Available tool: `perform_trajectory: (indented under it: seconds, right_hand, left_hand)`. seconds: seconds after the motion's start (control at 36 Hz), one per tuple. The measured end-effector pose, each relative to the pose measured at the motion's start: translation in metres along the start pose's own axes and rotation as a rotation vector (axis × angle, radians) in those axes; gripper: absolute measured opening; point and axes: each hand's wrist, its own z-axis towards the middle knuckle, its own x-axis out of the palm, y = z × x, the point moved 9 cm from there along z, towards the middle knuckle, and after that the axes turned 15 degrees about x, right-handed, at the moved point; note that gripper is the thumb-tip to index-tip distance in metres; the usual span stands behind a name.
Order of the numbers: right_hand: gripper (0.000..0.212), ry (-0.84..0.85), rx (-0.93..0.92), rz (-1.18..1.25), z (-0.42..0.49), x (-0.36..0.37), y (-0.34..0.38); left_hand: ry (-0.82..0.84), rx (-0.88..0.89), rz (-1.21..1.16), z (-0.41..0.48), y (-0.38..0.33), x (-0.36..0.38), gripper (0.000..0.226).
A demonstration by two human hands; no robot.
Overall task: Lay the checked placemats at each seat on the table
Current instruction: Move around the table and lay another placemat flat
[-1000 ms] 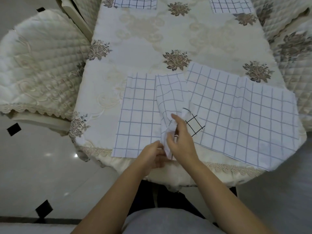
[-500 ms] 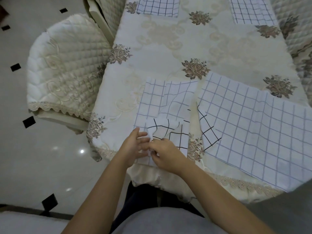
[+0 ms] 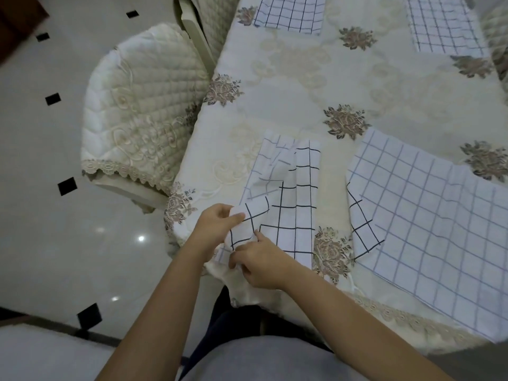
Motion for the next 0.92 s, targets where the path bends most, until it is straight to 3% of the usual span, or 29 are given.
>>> perform_trajectory:
  seconds: [0.11, 0.22, 0.33, 0.47, 0.69, 0.92]
  right_hand:
    - [0.033, 0.084, 0.016, 0.060, -0.001, 0.001, 0.001]
    - [0.026, 0.119, 0.044, 0.267, -0.002, -0.005, -0.007]
    - [0.023, 0.043, 0.182, 0.468, -0.002, -0.018, -0.030]
    - [0.023, -0.105, 0.390, 0.425, -0.004, -0.030, -0.074]
    - [0.024, -0.257, 0.617, 0.246, -0.021, -0.033, -0.123]
    - [0.025, -0.350, 0.805, 0.259, -0.046, -0.038, -0.157]
  left_hand:
    - [-0.081, -0.002, 0.056, 0.004, 0.011, -0.017, 0.015]
    - [-0.102, -0.027, 0.114, 0.000, 0.023, -0.030, 0.014]
    - [-0.106, -0.086, 0.154, -0.004, 0.033, -0.040, 0.020]
    - [-0.093, -0.140, 0.162, -0.005, 0.042, -0.044, 0.022]
    - [-0.042, -0.083, 0.184, -0.001, 0.033, -0.033, 0.029]
    - [0.054, -0.024, 0.216, 0.007, 0.021, -0.002, 0.011]
